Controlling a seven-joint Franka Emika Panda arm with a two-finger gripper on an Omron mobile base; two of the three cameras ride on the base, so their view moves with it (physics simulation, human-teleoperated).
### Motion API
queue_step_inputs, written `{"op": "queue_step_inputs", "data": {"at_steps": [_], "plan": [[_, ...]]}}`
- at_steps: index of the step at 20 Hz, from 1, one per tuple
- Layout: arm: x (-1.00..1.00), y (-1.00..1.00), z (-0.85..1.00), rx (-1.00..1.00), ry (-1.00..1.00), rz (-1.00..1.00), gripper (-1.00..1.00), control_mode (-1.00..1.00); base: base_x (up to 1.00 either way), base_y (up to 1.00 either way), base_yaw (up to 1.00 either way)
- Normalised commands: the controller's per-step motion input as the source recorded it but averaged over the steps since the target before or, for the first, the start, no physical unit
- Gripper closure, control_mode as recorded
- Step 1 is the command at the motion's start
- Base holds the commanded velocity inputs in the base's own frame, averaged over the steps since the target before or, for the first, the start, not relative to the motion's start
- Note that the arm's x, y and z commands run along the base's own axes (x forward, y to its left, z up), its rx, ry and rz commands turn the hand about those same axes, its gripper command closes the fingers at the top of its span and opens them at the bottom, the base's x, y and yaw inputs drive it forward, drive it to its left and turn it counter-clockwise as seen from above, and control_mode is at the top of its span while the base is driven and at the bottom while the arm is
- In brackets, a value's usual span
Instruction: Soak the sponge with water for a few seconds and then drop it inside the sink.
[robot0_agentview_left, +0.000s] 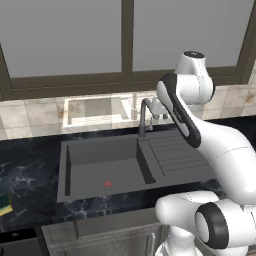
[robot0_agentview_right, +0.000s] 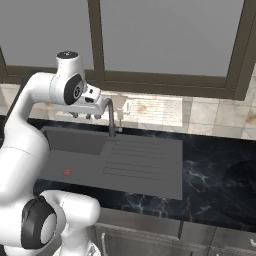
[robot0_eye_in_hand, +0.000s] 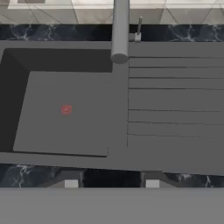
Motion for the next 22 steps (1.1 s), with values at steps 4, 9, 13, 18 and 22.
{"op": "queue_step_inputs", "data": {"at_steps": [4, 9, 13, 18, 22], "plan": [[0.01, 0.00, -0.01, 0.00, 0.00, 0.00, -1.00, -1.00, 0.00, 0.00, 0.00], [0.00, 0.01, 0.00, 0.00, 0.00, 0.00, -1.00, -1.00, 0.00, 0.00, 0.00], [0.00, 0.01, -0.01, 0.00, 0.00, 0.00, -1.00, -1.00, 0.00, 0.00, 0.00], [-0.11, -0.05, 0.00, 0.00, 0.00, 0.00, -1.00, -1.00, 0.00, 0.00, 0.00], [-0.21, -0.29, 0.00, 0.00, 0.00, 0.00, -1.00, -1.00, 0.00, 0.00, 0.00]]}}
